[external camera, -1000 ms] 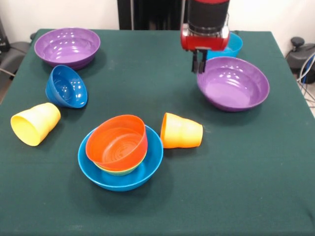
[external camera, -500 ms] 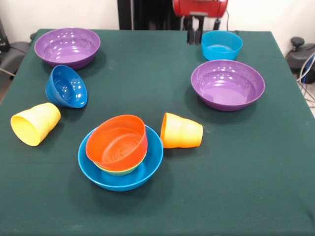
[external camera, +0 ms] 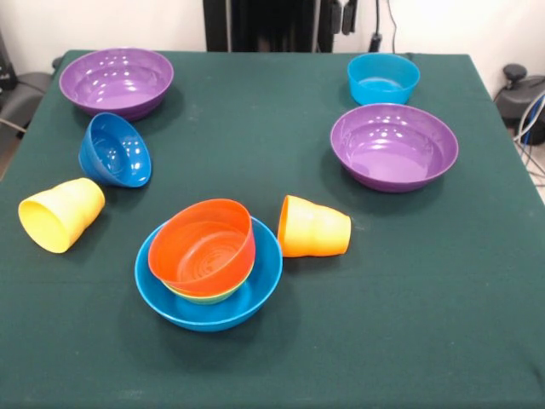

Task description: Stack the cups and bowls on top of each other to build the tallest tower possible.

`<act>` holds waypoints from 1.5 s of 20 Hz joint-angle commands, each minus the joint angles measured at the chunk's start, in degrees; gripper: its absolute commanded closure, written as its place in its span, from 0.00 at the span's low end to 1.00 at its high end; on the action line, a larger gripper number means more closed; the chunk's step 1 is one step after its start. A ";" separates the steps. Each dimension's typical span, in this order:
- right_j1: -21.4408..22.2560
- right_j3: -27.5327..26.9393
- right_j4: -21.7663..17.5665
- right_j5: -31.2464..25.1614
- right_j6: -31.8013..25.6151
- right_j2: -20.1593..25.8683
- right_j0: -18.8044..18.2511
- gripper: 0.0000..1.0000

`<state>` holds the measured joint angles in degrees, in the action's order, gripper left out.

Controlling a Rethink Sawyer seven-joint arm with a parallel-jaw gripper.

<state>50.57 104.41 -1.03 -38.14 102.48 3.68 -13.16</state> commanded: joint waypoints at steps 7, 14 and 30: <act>-8.04 -2.87 -3.43 2.47 -0.76 5.47 -1.64 1.00; -10.40 -3.01 -4.25 6.30 -1.73 6.16 -2.42 1.00; -11.88 -4.46 -5.56 9.60 -0.75 7.39 -1.82 0.00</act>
<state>40.33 101.04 -2.89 -33.71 102.48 5.19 -14.70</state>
